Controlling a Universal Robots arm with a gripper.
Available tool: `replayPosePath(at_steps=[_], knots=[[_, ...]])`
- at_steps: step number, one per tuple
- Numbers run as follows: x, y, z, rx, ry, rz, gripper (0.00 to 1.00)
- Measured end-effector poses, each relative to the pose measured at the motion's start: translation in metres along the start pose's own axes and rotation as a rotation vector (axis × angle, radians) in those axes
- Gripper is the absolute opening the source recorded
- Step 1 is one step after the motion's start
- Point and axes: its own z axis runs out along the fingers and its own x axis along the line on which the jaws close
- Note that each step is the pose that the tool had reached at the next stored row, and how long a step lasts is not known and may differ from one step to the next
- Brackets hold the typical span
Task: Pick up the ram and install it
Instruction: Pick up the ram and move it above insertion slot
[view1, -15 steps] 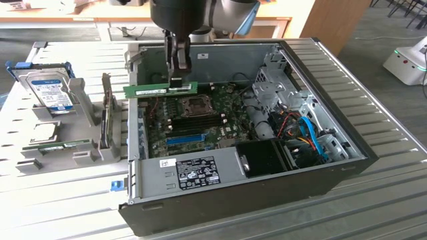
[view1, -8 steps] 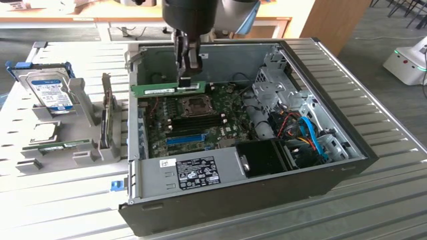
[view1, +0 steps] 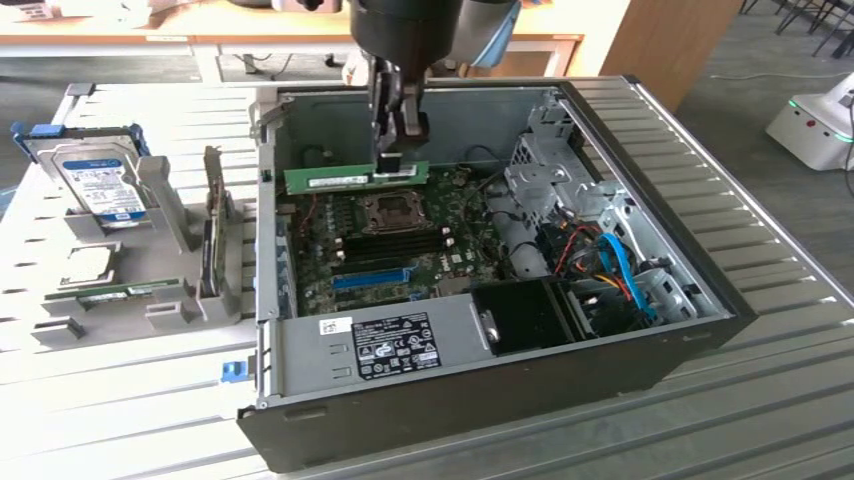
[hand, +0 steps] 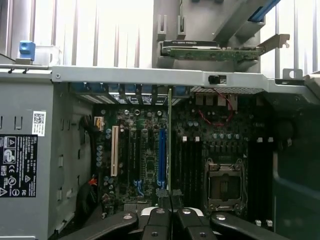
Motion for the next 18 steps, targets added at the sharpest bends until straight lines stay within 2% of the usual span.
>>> replayPosePath(at_steps=[5,18], knots=[[0.0,-0.013,-0.0006,-0.0009,-0.0001,0.0,0.12],[0.0,-0.0402,-0.002,-0.0024,0.0,-0.001,0.12]])
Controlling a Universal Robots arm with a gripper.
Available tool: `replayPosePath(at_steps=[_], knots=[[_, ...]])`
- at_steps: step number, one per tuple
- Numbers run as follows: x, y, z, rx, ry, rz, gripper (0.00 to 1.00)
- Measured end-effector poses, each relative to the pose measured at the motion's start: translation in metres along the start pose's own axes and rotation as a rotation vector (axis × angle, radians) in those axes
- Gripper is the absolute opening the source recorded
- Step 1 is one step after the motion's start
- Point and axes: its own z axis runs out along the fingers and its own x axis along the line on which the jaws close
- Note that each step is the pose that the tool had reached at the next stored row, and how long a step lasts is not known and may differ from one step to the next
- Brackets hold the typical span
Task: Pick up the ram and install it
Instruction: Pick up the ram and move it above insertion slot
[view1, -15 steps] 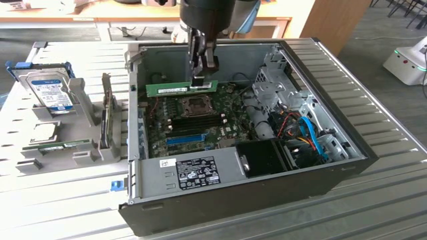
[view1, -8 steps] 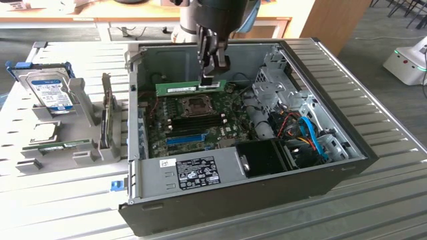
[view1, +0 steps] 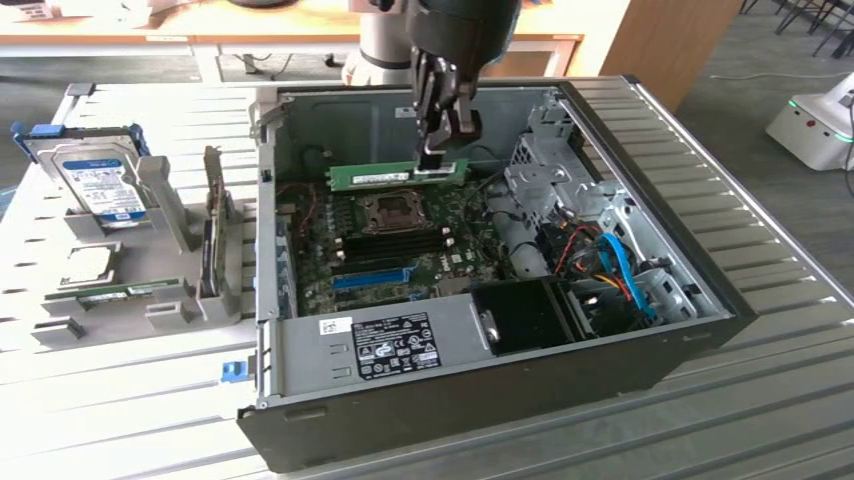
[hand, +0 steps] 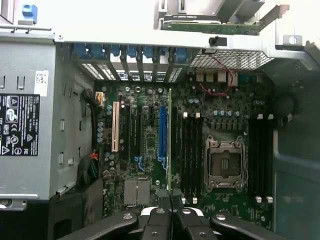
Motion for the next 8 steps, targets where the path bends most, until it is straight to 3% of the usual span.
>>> replayPosePath(at_steps=[4,8], knots=[[0.0001,-0.0071,-0.0004,-0.0003,0.0001,-0.001,0.12],[0.0,-0.0074,-0.0004,-0.0003,0.0,-0.001,0.12]])
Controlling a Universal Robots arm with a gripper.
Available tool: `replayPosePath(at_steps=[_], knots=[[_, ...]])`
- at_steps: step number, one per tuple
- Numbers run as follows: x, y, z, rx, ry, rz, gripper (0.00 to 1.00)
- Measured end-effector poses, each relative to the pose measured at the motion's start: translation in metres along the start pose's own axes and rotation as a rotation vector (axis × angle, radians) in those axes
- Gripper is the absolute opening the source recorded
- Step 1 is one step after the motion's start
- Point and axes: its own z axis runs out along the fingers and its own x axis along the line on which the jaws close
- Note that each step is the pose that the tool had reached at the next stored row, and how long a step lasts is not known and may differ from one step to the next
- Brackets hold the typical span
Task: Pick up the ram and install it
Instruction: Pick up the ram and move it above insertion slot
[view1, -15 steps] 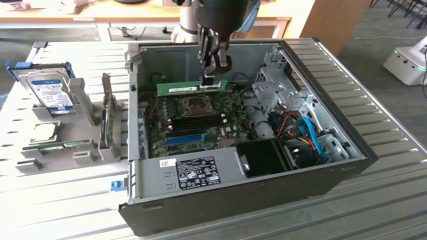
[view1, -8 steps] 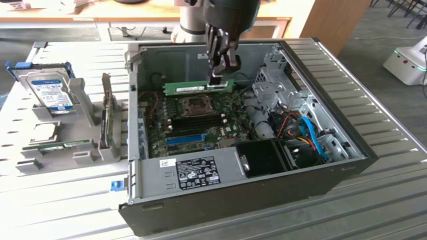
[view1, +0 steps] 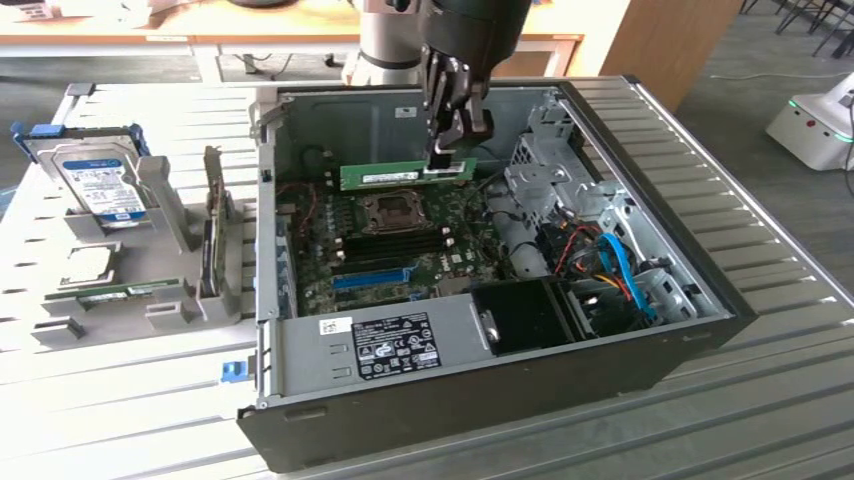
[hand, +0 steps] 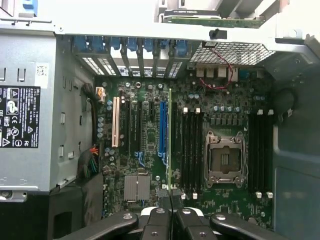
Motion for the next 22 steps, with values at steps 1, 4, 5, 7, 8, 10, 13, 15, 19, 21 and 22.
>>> replayPosePath(at_steps=[1,4,5,7,8,10,13,15,19,21,22], knots=[[0.0,0.0,0.0,0.0,0.0,0.0,0.12],[0.0,0.0,0.0,0.0,-0.0001,0.0,0.12],[0.0,-0.0001,0.0001,0.0,0.0,0.0,0.12],[-0.002,0.0,0.0001,0.0,0.0,0.0,0.12],[-0.002,0.0,0.0002,0.0001,0.0,0.0,0.12],[-0.004,0.0,0.0003,0.0,0.0,0.0,0.12],[-0.006,-0.0001,0.0006,0.0,0.0,0.0,0.12],[-0.008,-0.0001,0.0008,0.0,0.0,0.0,0.12],[-0.011,-0.0001,0.001,0.0,0.0,0.0,0.12],[-0.012,-0.0001,0.0011,0.0,0.0,0.0,0.12],[-0.013,-0.0001,0.0011,-0.0001,0.0,0.0,0.12]])
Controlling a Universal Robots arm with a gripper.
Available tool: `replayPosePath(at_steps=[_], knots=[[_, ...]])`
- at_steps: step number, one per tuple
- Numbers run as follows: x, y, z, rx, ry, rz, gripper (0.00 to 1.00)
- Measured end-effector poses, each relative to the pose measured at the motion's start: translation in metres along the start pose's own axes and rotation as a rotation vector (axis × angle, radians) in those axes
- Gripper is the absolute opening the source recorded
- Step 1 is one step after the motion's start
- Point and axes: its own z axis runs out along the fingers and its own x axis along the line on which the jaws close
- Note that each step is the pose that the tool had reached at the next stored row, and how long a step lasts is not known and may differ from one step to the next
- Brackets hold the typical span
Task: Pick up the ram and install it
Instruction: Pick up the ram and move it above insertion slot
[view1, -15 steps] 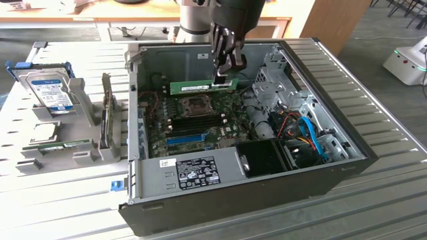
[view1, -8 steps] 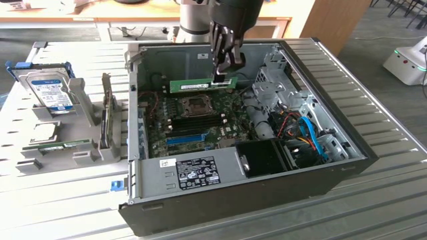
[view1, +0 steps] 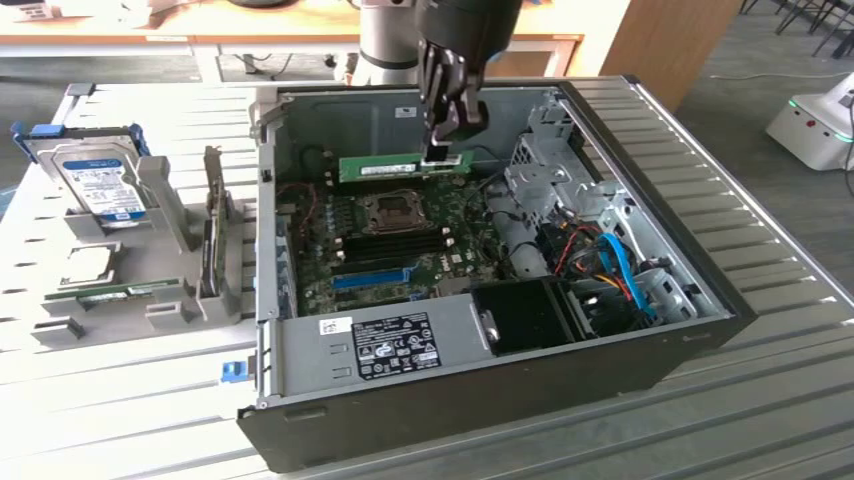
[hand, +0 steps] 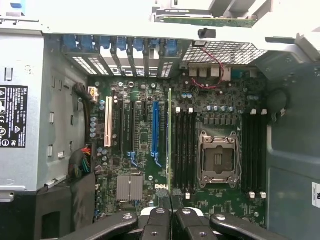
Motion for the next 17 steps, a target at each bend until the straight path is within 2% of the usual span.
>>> replayPosePath(at_steps=[17], knots=[[-0.012,-0.0001,0.0011,0.0001,0.0,0.0,0.12]])
